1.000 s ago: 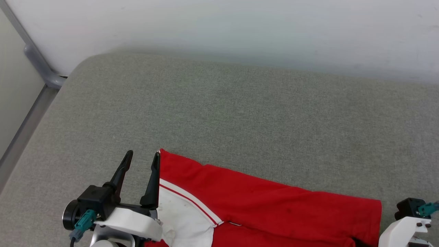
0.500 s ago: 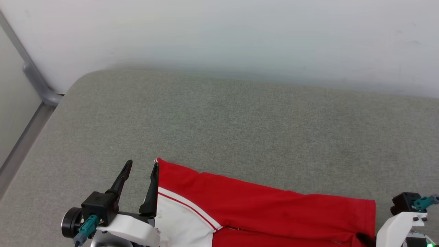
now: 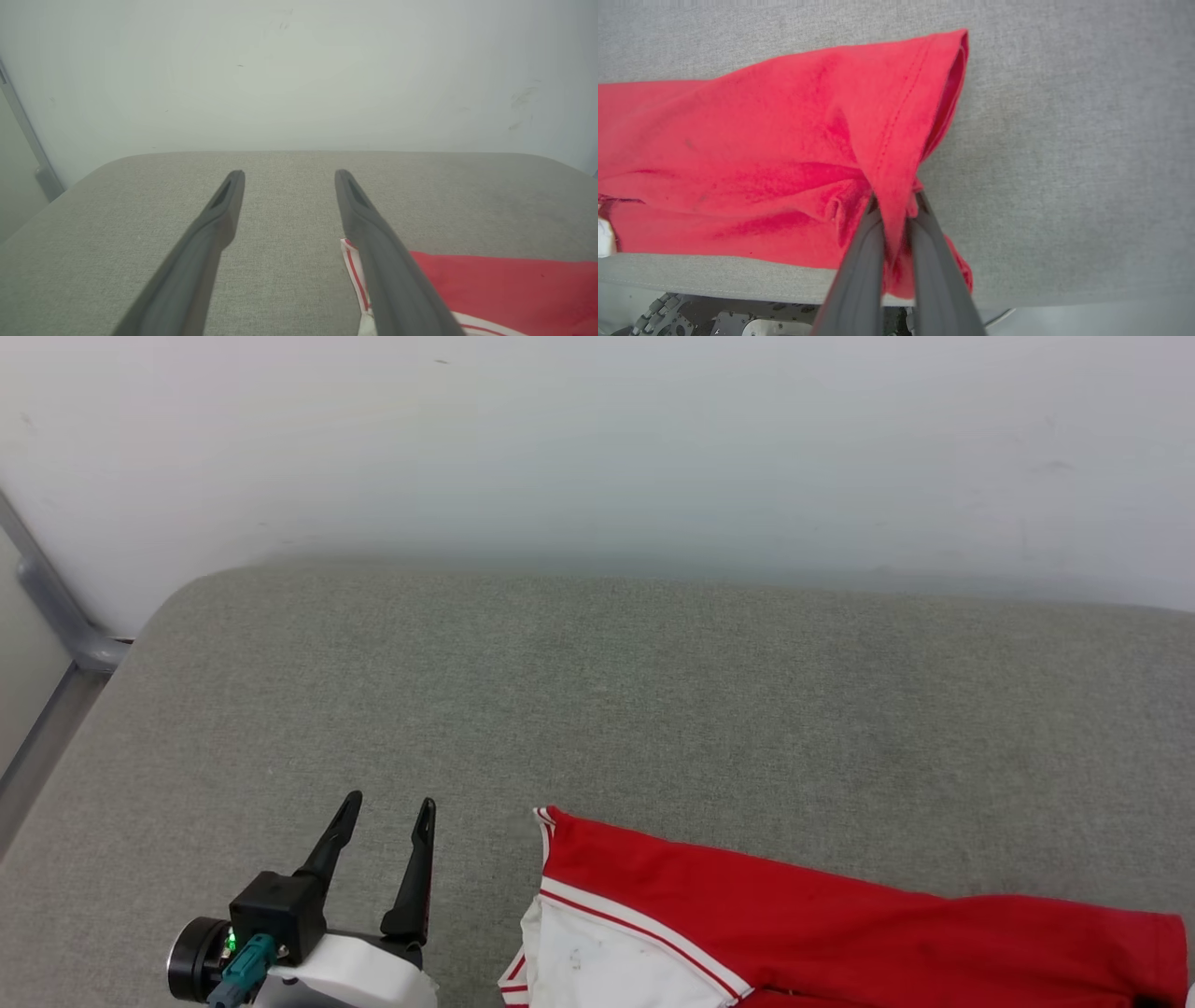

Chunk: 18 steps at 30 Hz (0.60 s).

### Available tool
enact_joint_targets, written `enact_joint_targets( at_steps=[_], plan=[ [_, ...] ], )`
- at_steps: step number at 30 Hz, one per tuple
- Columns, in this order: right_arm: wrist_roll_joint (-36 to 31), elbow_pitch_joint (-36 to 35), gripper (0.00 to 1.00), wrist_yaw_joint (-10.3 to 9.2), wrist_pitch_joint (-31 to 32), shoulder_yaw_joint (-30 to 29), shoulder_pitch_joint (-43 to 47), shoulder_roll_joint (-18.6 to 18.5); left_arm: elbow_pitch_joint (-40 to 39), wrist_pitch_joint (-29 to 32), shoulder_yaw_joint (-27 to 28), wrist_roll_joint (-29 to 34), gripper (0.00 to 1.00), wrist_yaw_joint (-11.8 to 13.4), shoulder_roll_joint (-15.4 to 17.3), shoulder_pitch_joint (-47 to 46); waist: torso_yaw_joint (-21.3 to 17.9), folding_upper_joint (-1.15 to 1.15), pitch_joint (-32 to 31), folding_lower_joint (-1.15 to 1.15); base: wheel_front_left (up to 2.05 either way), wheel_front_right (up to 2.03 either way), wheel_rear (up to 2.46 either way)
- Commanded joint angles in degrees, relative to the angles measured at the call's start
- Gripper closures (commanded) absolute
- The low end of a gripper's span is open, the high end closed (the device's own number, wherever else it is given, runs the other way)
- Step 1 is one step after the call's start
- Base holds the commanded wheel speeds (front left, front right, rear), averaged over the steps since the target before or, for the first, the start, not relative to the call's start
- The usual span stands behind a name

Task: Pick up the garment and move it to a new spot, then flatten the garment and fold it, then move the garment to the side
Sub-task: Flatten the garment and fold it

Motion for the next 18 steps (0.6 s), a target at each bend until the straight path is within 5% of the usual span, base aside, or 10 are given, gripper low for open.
enact_joint_targets(
  at_steps=[1, 12, 18],
  plan=[
    [-0.13, -0.93, 1.00, -0.04, 0.81, -0.87, 0.32, -0.15, 0.07, 0.05, -0.17, -0.03, 0.00, 0.34, 0.09, 0.59, -0.23, 0.00, -0.06, 0.00, 0.00, 0.00, 0.00],
    [22.61, -4.82, 1.00, -0.03, 17.22, -7.47, -4.12, 13.74, 0.16, 0.22, -0.74, -0.73, 0.00, -0.03, -0.24, -0.39, 0.85, 0.00, -0.30, 0.00, 0.00, 0.00, 0.00],
    [34.91, -3.02, 1.00, -0.03, 22.42, -7.82, -5.90, 15.56, 0.22, 0.49, -1.13, -0.80, 0.00, -0.28, -0.08, -1.23, 2.33, 0.00, -0.01, 0.00, 0.00, 0.00, 0.00]
  ],
)
